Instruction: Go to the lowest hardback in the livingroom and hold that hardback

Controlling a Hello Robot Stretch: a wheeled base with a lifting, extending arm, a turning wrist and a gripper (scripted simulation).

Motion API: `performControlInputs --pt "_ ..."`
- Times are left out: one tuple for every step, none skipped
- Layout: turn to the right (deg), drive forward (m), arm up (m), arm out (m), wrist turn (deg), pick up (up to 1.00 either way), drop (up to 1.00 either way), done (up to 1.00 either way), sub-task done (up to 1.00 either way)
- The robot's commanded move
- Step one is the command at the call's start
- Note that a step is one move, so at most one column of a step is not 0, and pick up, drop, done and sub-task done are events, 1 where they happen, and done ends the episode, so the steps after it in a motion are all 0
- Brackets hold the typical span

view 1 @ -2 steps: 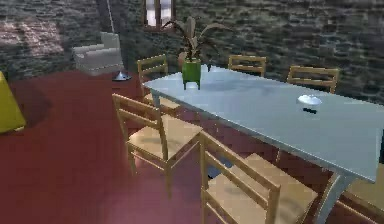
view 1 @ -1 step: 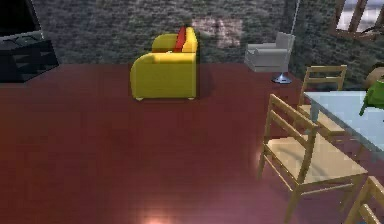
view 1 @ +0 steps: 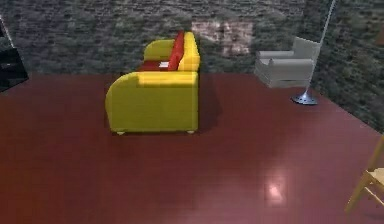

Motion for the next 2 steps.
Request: performControlInputs --pt "-3.0 0.00 0.00 0.00 0.0 0.00 0.00 0.00 0.00" --pt "0.0 0.60 0.00 0.00 0.0 0.00 0.00 0.00 0.00"
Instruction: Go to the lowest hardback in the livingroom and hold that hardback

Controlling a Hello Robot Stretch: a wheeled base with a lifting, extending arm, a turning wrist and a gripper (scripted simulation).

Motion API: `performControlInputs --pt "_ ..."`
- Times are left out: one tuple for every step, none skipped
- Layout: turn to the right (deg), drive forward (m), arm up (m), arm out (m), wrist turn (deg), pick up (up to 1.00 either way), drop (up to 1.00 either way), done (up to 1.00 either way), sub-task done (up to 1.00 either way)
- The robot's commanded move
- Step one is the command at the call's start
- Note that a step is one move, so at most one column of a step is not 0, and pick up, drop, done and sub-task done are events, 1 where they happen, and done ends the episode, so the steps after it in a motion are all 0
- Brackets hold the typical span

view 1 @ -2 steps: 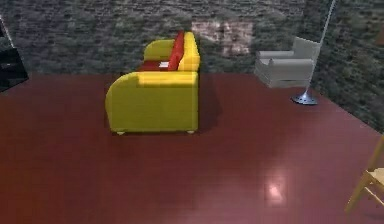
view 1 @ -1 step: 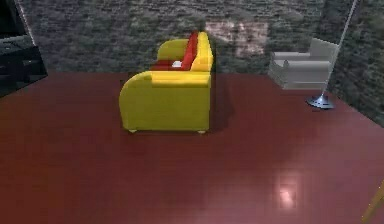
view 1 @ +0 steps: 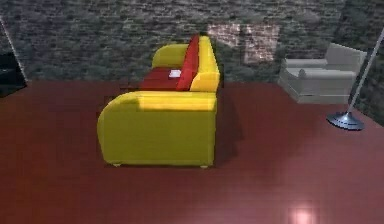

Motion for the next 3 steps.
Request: performControlInputs --pt "33.0 0.00 0.00 0.00 0.0 0.00 0.00 0.00 0.00" --pt "0.0 1.00 0.00 0.00 0.0 0.00 0.00 0.00 0.00" --pt "0.0 0.55 0.00 0.00 0.0 0.00 0.00 0.00 0.00"
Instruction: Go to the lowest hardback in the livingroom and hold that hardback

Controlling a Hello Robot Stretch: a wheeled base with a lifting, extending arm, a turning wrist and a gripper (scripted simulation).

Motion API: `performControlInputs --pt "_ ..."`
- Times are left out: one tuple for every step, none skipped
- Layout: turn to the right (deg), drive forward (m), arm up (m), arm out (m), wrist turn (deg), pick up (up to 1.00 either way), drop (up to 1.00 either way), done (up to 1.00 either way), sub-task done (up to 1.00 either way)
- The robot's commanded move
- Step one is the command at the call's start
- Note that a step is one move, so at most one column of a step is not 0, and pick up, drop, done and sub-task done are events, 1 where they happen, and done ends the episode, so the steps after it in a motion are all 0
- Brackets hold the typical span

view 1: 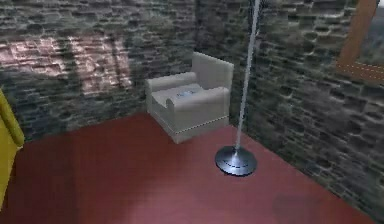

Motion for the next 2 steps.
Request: performControlInputs --pt "-18.0 0.00 0.00 0.00 0.0 0.00 0.00 0.00 0.00" --pt "0.0 1.00 0.00 0.00 0.0 0.00 0.00 0.00 0.00"
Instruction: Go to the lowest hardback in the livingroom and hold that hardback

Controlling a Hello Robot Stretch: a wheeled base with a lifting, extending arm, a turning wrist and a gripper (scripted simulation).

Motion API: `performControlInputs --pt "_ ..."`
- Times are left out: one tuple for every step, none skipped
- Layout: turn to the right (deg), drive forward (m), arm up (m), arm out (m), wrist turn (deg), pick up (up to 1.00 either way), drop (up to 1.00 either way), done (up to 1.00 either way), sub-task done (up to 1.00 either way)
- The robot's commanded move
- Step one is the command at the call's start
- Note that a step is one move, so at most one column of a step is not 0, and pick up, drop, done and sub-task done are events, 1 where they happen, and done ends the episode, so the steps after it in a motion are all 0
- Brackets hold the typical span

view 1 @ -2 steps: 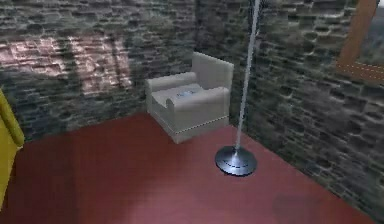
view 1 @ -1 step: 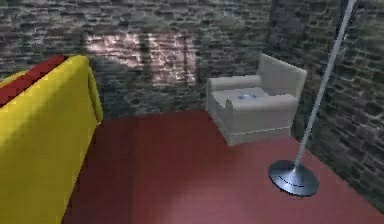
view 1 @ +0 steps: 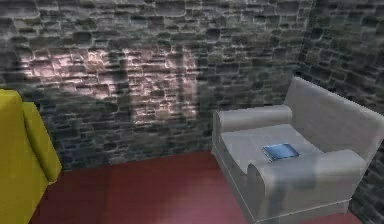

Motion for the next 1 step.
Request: performControlInputs --pt "-3.0 0.00 0.00 0.00 0.0 0.00 0.00 0.00 0.00"
